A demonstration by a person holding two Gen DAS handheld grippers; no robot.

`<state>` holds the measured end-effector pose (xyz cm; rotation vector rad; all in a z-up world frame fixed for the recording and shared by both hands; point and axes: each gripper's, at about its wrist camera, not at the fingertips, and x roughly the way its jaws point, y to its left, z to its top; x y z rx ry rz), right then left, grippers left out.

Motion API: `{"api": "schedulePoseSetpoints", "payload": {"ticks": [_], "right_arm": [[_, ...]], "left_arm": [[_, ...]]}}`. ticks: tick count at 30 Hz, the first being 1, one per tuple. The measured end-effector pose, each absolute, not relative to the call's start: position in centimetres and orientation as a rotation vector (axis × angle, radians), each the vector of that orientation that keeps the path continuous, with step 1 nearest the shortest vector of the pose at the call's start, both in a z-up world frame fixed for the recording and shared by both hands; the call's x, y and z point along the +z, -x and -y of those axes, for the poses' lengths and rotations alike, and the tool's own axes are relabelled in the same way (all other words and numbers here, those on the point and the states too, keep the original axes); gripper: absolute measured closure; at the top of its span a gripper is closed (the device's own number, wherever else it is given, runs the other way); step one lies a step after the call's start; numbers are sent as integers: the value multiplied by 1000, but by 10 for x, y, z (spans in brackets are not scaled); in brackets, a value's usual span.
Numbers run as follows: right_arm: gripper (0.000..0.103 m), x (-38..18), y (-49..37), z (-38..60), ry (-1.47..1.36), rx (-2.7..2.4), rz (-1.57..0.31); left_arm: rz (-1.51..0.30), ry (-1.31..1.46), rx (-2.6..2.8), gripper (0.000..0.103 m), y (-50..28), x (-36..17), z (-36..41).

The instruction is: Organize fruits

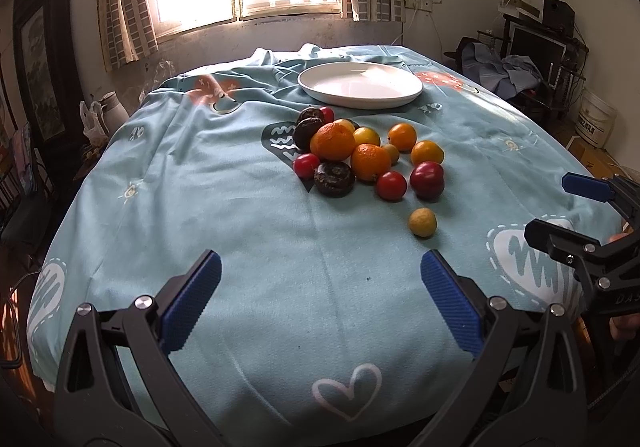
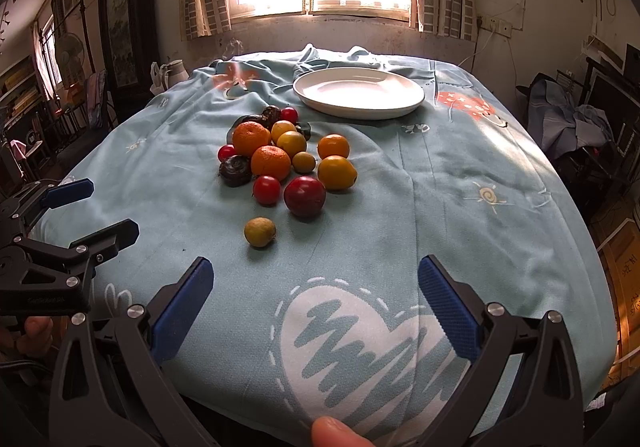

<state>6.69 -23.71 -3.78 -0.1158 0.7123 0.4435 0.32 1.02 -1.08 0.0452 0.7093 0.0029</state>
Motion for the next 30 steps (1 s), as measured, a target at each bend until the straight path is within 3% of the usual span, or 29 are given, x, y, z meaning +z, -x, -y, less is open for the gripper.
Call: {"api": "schedulePoseSetpoints", "payload": {"ticks": [30], "right_arm": [[1,-55,-71,229,27,535,-653]], "left_arm": [[-738,-38,9,2,-10,-24,-20]]}}
